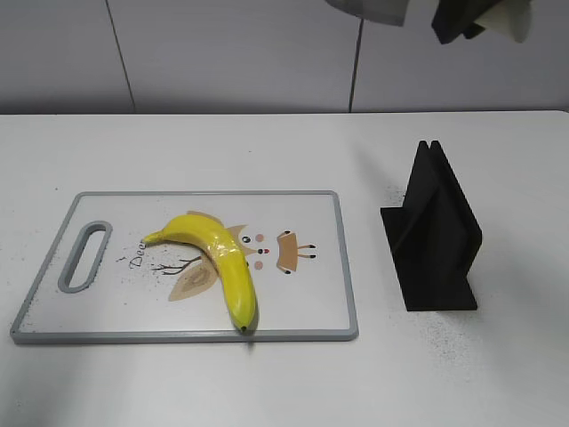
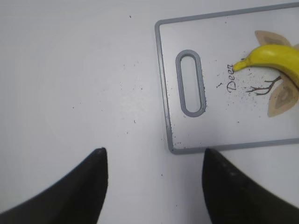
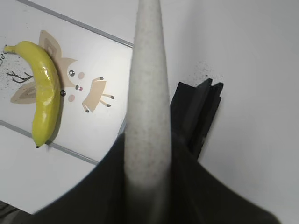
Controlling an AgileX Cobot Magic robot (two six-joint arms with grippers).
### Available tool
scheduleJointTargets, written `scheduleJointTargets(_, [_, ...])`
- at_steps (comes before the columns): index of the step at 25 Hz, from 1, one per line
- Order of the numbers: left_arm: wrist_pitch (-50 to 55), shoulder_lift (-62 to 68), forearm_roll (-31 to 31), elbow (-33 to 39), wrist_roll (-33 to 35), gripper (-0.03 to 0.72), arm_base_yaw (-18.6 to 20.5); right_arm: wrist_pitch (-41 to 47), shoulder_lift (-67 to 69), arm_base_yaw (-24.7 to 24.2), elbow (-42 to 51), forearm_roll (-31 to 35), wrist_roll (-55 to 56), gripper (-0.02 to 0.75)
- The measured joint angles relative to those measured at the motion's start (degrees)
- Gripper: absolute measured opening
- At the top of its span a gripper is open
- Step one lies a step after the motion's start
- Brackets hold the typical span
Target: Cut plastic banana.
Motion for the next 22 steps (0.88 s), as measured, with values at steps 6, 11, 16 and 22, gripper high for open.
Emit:
scheduleJointTargets(6, [0.1, -12.2, 1.9, 9.4, 0.0, 0.595, 0.0, -3.6, -11.2, 0.0, 13.8, -7.3, 10.0, 0.165])
scheduleJointTargets(11, [0.1, -22.5, 2.3, 16.7, 0.0, 0.595, 0.0, -10.2, -19.7, 0.0, 26.5, -9.5, 16.9, 0.165])
scheduleJointTargets(16, [0.1, -34.5, 2.6, 25.9, 0.0, 0.595, 0.0, -17.6, -25.7, 0.0, 38.0, -9.5, 21.0, 0.165])
scheduleJointTargets(22, [0.1, -48.0, 2.6, 35.4, 0.0, 0.579, 0.0, -21.2, -30.3, 0.0, 45.5, -9.5, 21.8, 0.165])
